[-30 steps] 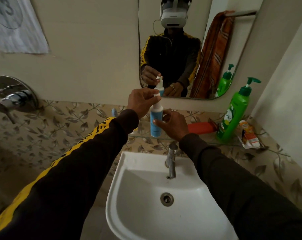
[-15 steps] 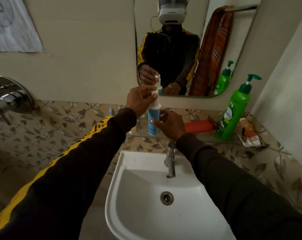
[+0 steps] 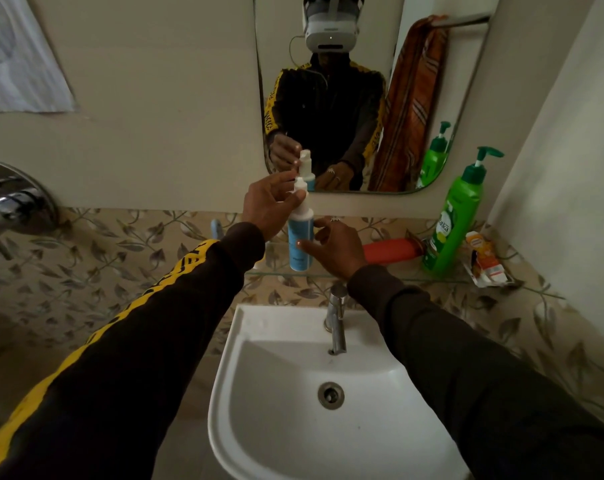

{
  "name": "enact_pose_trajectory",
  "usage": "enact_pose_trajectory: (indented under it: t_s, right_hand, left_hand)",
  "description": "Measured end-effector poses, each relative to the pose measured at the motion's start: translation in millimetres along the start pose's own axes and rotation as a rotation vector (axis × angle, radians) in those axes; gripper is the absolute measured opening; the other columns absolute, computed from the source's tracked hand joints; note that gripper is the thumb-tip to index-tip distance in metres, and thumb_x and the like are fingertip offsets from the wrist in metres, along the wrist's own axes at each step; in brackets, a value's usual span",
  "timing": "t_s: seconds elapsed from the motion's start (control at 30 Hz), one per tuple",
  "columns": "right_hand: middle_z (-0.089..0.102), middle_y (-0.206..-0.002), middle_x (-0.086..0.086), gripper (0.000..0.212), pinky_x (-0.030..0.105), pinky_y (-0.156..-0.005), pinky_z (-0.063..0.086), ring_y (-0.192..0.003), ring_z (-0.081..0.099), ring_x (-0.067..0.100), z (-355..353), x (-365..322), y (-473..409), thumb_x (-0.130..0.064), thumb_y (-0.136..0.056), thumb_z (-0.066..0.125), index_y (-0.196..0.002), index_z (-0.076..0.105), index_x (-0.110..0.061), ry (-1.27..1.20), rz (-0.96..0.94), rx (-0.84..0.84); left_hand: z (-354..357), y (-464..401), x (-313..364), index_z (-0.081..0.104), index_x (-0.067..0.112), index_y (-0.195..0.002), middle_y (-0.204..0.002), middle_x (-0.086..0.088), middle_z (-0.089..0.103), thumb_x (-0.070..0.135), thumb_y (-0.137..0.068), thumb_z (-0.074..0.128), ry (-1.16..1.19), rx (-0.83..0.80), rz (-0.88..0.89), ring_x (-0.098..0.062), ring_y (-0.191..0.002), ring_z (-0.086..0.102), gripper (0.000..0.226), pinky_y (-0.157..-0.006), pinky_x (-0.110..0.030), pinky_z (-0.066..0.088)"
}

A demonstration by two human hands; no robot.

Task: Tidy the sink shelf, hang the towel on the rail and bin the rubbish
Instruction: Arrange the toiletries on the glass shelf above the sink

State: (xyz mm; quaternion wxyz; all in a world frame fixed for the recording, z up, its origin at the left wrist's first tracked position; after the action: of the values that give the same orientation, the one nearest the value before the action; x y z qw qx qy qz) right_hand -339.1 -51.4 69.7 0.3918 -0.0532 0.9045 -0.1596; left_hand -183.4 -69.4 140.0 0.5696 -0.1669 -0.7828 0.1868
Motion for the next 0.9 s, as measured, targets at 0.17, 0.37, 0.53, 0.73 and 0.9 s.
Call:
enact_pose_trajectory:
  t_s: [0.17,0.37,0.53,0.73,0.9]
  right_hand:
    - [0.07,-0.109,0.005,0.072,0.032,-0.081,0.053,-0.097,0.064,0.016,-16.5,-4.2,7.1,-0.047,-0.077,0.083,-0.135,0.057,-0.014,-0.019,-0.034,0.095]
    - [0.067,-0.123,0.008,0.078,0.03,-0.086,0.053,-0.107,0.064,0.015,-40.7,-2.4,16.1,-0.054,-0.076,0.08,-0.138,0.055,-0.014,0.01,-0.063,0.179]
    - [0.067,-0.119,0.006,0.074,0.033,-0.087,0.054,-0.108,0.063,0.017,-69.4,6.6,24.3,-0.055,-0.077,0.077,-0.136,0.057,-0.016,0.069,-0.025,0.258]
    - [0.067,-0.112,0.007,0.066,0.039,-0.089,0.053,-0.103,0.064,0.022,-107.8,23.6,35.0,-0.05,-0.081,0.076,-0.133,0.059,-0.012,0.075,0.037,0.335]
    - [0.066,-0.119,0.012,0.06,0.039,-0.094,0.052,-0.109,0.063,0.024,-126.2,35.5,43.4,-0.04,-0.086,0.072,-0.136,0.058,-0.011,0.081,0.067,0.329]
  left_hand:
    - [-11.2,3.9,1.3,0.066,0.014,-0.123,-0.113,-0.001,0.071,0.028,-0.094,0.062,-0.154,0.082,0.017,-0.008,-0.1,0.065,0.032,-0.083,-0.017,0.051]
    - [-12.2,11.2,18.7,0.059,0.016,-0.131,-0.131,-0.005,0.062,0.029,-0.099,0.051,-0.476,0.127,0.199,-0.023,-0.118,0.055,0.036,-0.099,-0.031,0.042]
    - [7.2,18.7,47.0,0.062,0.006,-0.127,-0.129,-0.013,0.061,0.018,-0.098,0.054,-0.522,0.141,0.374,-0.031,-0.12,0.05,0.032,-0.102,-0.032,0.035]
    - [50.5,25.7,73.1,0.066,0.002,-0.121,-0.122,-0.016,0.065,0.014,-0.097,0.054,-0.536,0.077,0.536,-0.034,-0.115,0.056,0.029,-0.1,-0.04,0.043]
    - [85.0,27.1,73.2,0.066,0.005,-0.121,-0.122,-0.014,0.066,0.015,-0.097,0.056,-0.503,0.012,0.51,-0.032,-0.115,0.056,0.029,-0.099,-0.037,0.041]
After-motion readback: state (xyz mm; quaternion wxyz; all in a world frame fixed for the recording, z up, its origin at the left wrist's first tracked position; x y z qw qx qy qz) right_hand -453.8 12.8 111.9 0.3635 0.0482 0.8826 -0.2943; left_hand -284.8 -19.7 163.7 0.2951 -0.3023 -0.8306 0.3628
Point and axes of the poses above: each hand's wrist, its own y-axis away from the middle knuckle, its own z-axis out of the palm, x = y × z, the point moved 6 cm from there along -y, towards the middle knuckle
